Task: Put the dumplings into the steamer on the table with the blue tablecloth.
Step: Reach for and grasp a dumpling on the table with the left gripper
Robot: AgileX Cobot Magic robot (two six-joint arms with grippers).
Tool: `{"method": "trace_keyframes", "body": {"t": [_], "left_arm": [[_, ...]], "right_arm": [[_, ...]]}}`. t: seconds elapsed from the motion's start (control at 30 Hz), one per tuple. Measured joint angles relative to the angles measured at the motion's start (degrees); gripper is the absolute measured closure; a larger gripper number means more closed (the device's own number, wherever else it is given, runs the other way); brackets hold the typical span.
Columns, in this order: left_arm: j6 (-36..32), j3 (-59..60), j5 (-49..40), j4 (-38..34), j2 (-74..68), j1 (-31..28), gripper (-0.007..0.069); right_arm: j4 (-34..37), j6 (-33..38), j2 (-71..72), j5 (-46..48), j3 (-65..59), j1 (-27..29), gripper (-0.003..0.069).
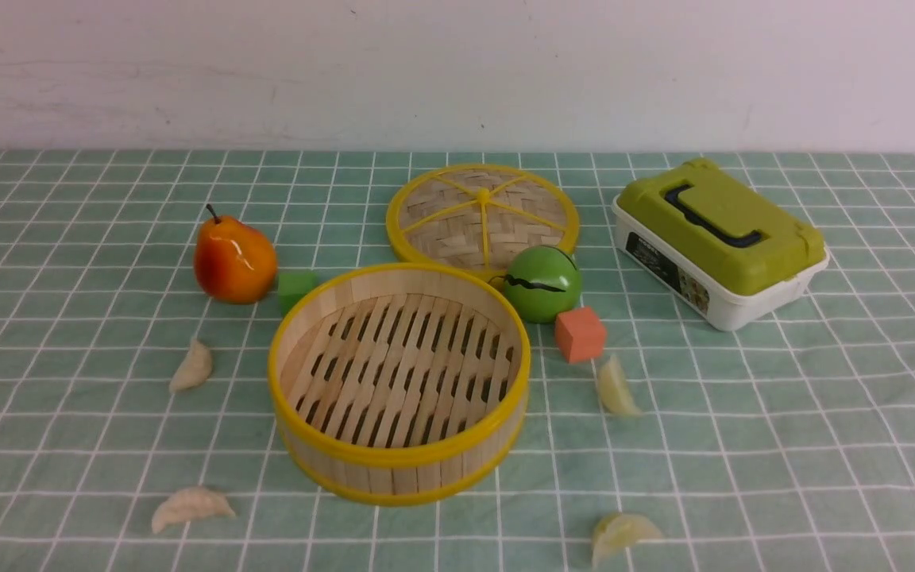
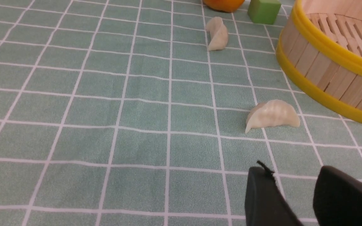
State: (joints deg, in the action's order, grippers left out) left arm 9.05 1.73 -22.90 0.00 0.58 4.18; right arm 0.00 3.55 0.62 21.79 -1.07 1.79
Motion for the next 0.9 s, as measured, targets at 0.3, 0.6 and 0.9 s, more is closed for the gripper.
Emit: {"method": "trace_keyframes", "body": {"t": [0.3, 0.6, 0.9], "left_arm": [[0.0, 0.0, 4.3, 2.8, 0.0, 0.0, 0.0387], [0.0, 0.1, 19.0, 3.1, 0.0, 0.0, 0.0387], [0.1, 0.1, 38.1, 3.6, 0.0, 0.0, 0.0387]], "right_arm": [[0.0, 0.0, 0.0, 0.0, 0.0, 0.0, 0.0575], [-4.8, 0.0, 0.0, -7.1, -0.5, 0.0, 0.0565], [-5.2, -4.1, 0.0, -39.8, -0.5, 0.0, 0.0562]]}}
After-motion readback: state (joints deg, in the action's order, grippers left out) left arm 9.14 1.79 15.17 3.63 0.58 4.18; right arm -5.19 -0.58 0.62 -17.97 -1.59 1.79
